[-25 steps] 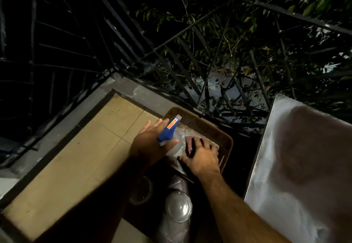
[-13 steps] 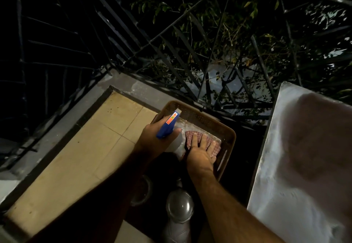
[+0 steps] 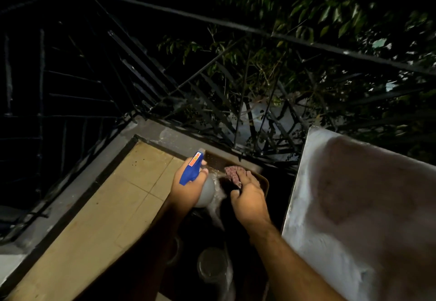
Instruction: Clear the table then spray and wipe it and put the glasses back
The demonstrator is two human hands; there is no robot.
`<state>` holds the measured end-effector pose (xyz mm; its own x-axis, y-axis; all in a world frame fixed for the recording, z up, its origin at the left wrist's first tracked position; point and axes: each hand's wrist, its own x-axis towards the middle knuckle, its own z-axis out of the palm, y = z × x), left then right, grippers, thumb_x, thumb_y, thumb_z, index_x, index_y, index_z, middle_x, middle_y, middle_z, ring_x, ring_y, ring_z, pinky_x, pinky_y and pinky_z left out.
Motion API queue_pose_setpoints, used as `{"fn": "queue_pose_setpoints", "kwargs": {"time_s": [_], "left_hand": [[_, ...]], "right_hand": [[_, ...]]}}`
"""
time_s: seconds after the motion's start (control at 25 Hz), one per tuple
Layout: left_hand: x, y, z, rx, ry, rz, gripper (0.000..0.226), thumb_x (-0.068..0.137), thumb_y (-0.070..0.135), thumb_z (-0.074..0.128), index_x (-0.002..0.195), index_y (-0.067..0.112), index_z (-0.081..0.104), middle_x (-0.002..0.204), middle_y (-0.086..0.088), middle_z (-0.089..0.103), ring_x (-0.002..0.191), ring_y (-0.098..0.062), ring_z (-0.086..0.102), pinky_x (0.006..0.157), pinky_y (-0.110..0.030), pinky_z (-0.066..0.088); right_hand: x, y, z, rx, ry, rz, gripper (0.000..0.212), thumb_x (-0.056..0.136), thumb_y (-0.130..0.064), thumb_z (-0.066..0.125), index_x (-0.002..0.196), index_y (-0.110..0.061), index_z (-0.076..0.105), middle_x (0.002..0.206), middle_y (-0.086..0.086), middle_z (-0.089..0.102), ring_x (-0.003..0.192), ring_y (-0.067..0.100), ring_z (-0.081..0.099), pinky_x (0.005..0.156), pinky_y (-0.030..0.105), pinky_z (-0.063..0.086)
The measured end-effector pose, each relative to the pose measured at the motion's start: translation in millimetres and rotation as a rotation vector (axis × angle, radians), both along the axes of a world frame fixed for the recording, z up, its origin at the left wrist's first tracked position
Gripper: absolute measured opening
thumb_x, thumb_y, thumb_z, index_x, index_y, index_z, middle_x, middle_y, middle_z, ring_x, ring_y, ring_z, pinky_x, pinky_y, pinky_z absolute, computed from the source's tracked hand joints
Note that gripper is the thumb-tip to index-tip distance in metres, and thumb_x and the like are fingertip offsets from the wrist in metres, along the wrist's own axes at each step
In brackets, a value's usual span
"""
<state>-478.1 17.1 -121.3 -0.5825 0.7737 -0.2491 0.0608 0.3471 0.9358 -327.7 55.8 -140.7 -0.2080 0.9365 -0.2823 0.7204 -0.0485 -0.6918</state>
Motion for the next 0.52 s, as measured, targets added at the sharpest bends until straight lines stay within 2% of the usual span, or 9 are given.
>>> {"fn": "queue_pose_setpoints", "kwargs": {"time_s": [0.08,0.16,0.2,0.36,0.52], "left_hand": [[13,-8,21,0.023,0.083,-0.024,0.035,0.092,0.006,0.070,0.092,0.040,0.063,0.096,0.004,0.068,0.079,0.011,0.064,0.088,-0.022,0.050],[25,-17,48,0.049,0.173,-0.061,0.039,0.090,0.006,0.071,0.088,0.042,0.059,0.104,-0.003,0.066,0.083,0.014,0.062,0.085,-0.012,0.046],[33,-19,61,0.062,0.197,-0.076,0.040,0.090,0.004,0.071,0.086,0.042,0.058,0.103,-0.004,0.066,0.083,0.015,0.061,0.082,-0.012,0.044],[60,-28,100,0.114,0.194,-0.111,0.038,0.088,0.004,0.070,0.083,0.041,0.063,0.091,0.002,0.070,0.079,0.007,0.065,0.082,-0.025,0.048],[88,-30,135,0.156,0.128,-0.143,0.038,0.077,0.027,0.068,0.090,0.062,0.067,0.088,0.016,0.074,0.088,-0.015,0.072,0.092,-0.040,0.058]], "right_hand": [[9,-8,22,0.037,0.008,-0.012,0.067,0.083,-0.011,0.053,0.148,-0.017,0.039,0.156,0.009,0.030,0.145,0.025,0.022,0.120,0.035,0.016],[21,-15,51,0.068,0.023,-0.016,0.067,0.084,-0.010,0.051,0.149,-0.019,0.037,0.158,0.009,0.027,0.146,0.026,0.020,0.120,0.035,0.015],[28,-17,65,0.079,0.035,-0.017,0.067,0.085,-0.010,0.050,0.150,-0.019,0.036,0.159,0.009,0.024,0.146,0.026,0.018,0.121,0.034,0.013],[59,-16,114,0.188,0.024,-0.021,0.067,0.086,-0.009,0.049,0.151,-0.016,0.033,0.159,0.011,0.022,0.147,0.026,0.016,0.121,0.035,0.011],[96,-9,149,0.228,0.005,-0.067,0.067,0.087,-0.010,0.049,0.151,-0.016,0.031,0.160,0.010,0.019,0.148,0.028,0.013,0.121,0.031,0.001]]}}
